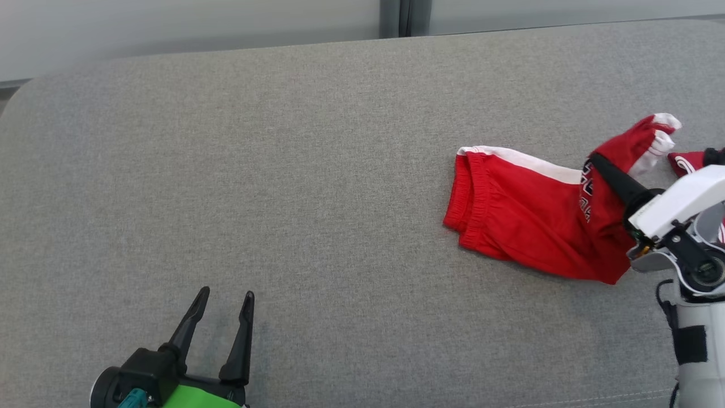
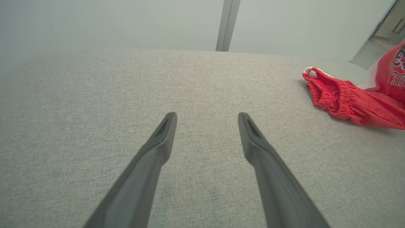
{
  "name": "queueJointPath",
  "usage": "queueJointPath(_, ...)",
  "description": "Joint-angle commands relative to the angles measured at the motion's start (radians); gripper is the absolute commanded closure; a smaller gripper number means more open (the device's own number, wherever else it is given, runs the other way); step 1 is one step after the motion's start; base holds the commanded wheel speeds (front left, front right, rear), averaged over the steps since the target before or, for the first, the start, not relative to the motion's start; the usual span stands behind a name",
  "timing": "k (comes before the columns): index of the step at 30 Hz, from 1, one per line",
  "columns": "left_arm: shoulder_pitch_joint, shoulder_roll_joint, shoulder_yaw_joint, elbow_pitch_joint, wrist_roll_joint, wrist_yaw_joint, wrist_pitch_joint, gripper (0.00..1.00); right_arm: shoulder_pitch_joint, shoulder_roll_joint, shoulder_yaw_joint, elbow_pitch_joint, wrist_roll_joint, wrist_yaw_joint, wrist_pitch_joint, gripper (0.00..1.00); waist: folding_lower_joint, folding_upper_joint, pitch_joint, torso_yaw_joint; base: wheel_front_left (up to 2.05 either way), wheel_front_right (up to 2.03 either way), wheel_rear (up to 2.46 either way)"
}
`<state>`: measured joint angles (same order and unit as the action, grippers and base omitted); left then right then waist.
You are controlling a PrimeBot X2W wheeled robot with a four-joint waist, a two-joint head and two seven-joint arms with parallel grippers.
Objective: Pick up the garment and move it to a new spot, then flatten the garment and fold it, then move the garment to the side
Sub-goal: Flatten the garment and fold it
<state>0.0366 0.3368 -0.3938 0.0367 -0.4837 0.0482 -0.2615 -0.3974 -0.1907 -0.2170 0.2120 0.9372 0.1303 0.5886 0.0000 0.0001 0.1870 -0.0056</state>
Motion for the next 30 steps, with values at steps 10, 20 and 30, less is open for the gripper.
queueJointPath(10, -0.063, -0.045, 0.024, 0.044, 0.06, -0.063, -0.004, 0.0, -0.169, 0.138, 0.12, 0.133, -0.18, 0.001, -0.106, 1.0, 0.0, -0.0001, 0.073, 0.035, 0.0, 0.0, 0.0)
queueJointPath(20, -0.068, -0.07, 0.045, 0.081, 0.084, -0.091, -0.004, 0.0, -0.234, 0.138, 0.33, 0.309, -0.106, 0.001, -0.235, 0.9, 0.0, -0.0001, 0.078, 0.056, 0.0, 0.0, 0.0)
queueJointPath(30, -0.058, -0.084, 0.071, 0.096, 0.093, -0.104, -0.004, 0.0, -0.246, 0.139, 0.435, 0.267, -0.097, 0.001, -0.249, 0.0, 0.0, -0.0001, 0.069, 0.037, 0.0, 0.0, 0.0)
